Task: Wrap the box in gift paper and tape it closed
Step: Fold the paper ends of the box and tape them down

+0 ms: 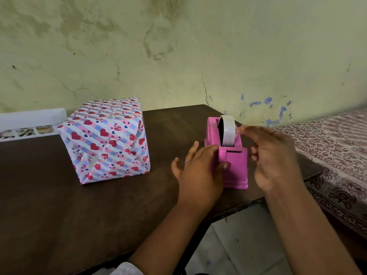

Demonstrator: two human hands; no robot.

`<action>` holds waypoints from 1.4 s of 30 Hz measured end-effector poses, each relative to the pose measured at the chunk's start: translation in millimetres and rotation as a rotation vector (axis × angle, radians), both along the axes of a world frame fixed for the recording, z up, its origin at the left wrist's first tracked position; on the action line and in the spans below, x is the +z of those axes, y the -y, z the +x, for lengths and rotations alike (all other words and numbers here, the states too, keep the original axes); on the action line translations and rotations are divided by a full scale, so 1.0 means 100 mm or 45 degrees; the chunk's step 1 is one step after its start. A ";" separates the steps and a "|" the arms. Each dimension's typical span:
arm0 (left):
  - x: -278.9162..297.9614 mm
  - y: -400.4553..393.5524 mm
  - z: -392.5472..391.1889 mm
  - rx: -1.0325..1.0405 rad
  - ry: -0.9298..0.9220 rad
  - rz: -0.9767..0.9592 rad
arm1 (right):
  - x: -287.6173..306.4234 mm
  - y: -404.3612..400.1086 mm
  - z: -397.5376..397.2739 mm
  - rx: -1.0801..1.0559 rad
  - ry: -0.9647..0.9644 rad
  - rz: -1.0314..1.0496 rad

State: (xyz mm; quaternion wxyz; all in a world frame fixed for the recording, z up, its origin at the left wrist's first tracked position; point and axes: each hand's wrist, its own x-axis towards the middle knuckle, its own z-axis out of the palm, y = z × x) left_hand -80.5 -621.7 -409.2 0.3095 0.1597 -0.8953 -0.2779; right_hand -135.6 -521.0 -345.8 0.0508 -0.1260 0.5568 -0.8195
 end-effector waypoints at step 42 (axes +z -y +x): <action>0.27 0.49 1.02 -0.063 -0.155 0.234 | -0.49 0.33 0.62 0.286 -0.884 0.778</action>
